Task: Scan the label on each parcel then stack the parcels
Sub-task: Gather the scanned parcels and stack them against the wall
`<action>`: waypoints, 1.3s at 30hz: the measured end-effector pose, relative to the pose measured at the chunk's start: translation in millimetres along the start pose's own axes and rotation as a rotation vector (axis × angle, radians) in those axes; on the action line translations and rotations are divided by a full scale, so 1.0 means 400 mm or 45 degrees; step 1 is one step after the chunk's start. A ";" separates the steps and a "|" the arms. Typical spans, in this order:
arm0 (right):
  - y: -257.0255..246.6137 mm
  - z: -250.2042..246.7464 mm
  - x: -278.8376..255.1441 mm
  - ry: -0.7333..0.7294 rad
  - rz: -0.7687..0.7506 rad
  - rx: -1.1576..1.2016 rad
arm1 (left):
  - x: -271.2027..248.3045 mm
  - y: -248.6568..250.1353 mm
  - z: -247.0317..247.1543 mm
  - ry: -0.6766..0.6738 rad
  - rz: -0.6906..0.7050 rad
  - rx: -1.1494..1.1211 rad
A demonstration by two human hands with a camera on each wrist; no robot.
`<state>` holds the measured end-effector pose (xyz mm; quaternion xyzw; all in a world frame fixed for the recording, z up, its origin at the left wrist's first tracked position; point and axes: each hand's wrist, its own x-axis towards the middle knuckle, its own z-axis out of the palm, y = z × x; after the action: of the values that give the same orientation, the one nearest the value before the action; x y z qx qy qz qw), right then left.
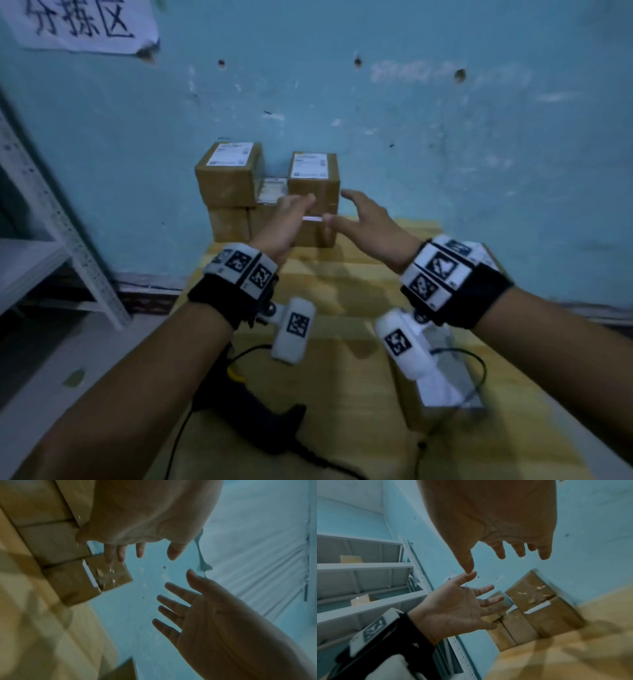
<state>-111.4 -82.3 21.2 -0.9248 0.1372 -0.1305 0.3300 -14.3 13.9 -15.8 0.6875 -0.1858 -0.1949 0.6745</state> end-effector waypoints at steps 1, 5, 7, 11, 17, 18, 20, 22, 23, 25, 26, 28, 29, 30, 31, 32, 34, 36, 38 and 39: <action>0.030 -0.011 -0.037 -0.013 0.046 -0.021 | -0.035 -0.003 0.037 -0.030 -0.025 0.019; 0.160 -0.041 -0.168 -0.082 0.268 0.025 | -0.149 -0.032 0.172 -0.235 -0.180 0.123; 0.210 -0.046 -0.219 -0.119 0.370 0.068 | -0.196 -0.061 0.225 -0.348 -0.280 0.184; 0.296 -0.033 -0.299 -0.163 0.499 0.043 | -0.270 -0.128 0.300 -0.475 -0.485 0.311; 0.347 0.019 -0.369 -0.305 0.589 0.022 | -0.298 -0.188 0.332 -0.449 -0.542 0.320; 0.347 0.029 -0.370 -0.307 0.584 0.015 | -0.304 -0.186 0.334 -0.456 -0.535 0.267; 0.331 0.039 -0.364 -0.330 0.549 0.002 | -0.305 -0.187 0.328 -0.390 -0.509 0.189; 0.305 0.035 -0.346 -0.325 0.488 -0.015 | -0.293 -0.177 0.312 -0.338 -0.468 0.119; 0.283 0.028 -0.333 -0.315 0.443 -0.018 | -0.283 -0.167 0.296 -0.305 -0.436 0.067; 0.238 0.014 -0.301 -0.301 0.354 -0.028 | -0.264 -0.128 0.255 -0.252 -0.389 -0.056; 0.214 0.010 -0.282 -0.310 0.304 -0.070 | -0.254 -0.103 0.232 -0.231 -0.349 -0.103; 0.158 0.005 -0.246 -0.324 0.193 -0.201 | -0.230 -0.059 0.182 -0.173 -0.247 -0.136; 0.127 0.004 -0.227 -0.310 0.148 -0.258 | -0.218 -0.037 0.156 -0.136 -0.204 -0.143; 0.097 0.004 -0.205 -0.278 0.103 -0.291 | -0.207 -0.012 0.129 -0.109 -0.165 -0.146; 0.070 0.004 -0.182 -0.240 0.050 -0.309 | -0.196 0.010 0.104 -0.090 -0.120 -0.142; 0.046 0.006 -0.152 -0.201 0.003 -0.313 | -0.184 0.033 0.079 -0.077 -0.070 -0.128; 0.004 0.010 -0.083 -0.140 -0.062 -0.270 | -0.149 0.075 0.033 -0.016 0.040 -0.086; -0.039 0.009 -0.011 -0.087 -0.125 -0.215 | -0.107 0.121 -0.015 0.053 0.124 -0.051; -0.078 0.005 0.065 -0.006 -0.189 -0.191 | -0.058 0.170 -0.060 0.086 0.201 0.022; -0.094 0.006 0.104 0.027 -0.209 -0.172 | -0.033 0.189 -0.082 0.095 0.236 0.094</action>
<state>-65.7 -67.3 50.0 -0.9517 0.0728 -0.1572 0.2536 -7.9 47.1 60.5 0.6985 -0.2303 -0.0987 0.6703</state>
